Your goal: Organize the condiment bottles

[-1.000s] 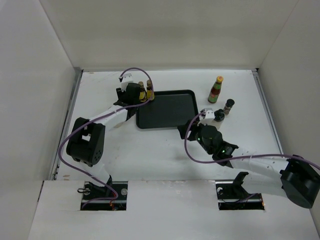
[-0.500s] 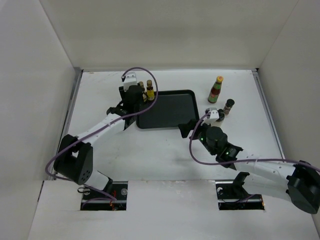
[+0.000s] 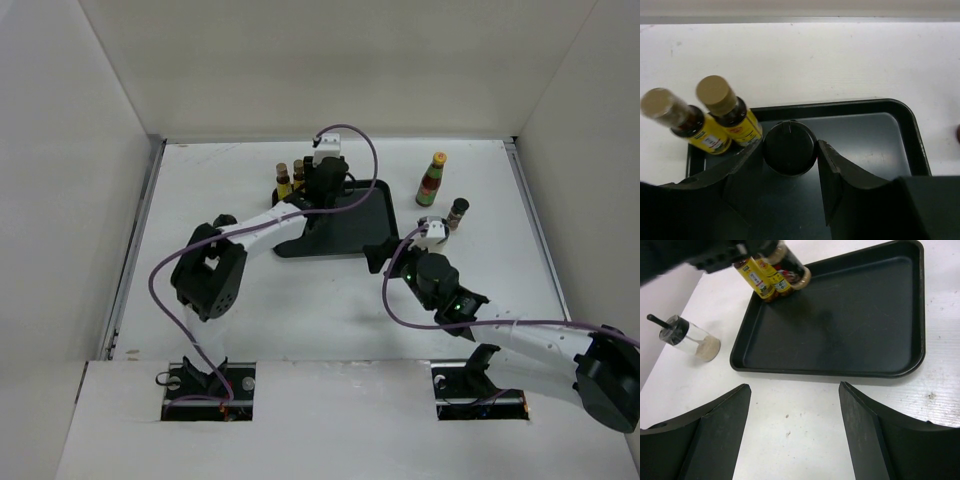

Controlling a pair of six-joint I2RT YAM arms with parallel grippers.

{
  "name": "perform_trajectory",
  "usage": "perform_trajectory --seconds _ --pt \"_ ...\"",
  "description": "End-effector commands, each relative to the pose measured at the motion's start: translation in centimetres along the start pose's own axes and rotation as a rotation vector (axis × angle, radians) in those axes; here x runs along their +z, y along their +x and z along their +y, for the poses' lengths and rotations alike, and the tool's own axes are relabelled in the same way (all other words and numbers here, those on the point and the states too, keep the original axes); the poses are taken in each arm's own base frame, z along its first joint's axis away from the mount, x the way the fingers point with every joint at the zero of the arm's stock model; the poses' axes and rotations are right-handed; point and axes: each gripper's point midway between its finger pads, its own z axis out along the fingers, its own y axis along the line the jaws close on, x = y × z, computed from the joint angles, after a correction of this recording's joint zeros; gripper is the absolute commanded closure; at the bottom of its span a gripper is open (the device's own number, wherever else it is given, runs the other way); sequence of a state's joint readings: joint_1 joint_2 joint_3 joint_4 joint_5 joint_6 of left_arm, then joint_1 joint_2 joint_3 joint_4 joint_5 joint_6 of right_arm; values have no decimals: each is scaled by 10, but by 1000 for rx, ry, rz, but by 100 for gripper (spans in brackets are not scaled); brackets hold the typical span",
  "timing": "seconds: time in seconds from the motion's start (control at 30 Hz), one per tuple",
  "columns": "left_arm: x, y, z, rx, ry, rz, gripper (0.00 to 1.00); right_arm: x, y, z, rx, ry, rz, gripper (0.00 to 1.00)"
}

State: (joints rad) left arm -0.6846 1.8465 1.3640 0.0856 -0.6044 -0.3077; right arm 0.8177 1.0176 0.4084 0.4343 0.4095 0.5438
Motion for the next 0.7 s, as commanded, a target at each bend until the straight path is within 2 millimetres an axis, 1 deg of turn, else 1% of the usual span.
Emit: perform_trajectory --seconds 0.0,0.1,0.3,0.5,0.67 --pt "10 -45 -16 -44 25 -100 69 1 -15 5 35 -17 -57 22" --pt "27 -41 -15 -36 8 -90 69 2 -14 7 34 -21 -55 22" --pt "54 -28 0 -18 -37 -63 69 3 -11 7 32 -21 -43 21" --pt "67 -13 11 -2 -57 -32 69 4 -10 7 30 -23 -38 21" --pt "73 -8 12 10 -64 -23 68 5 -9 7 29 -22 -36 21"
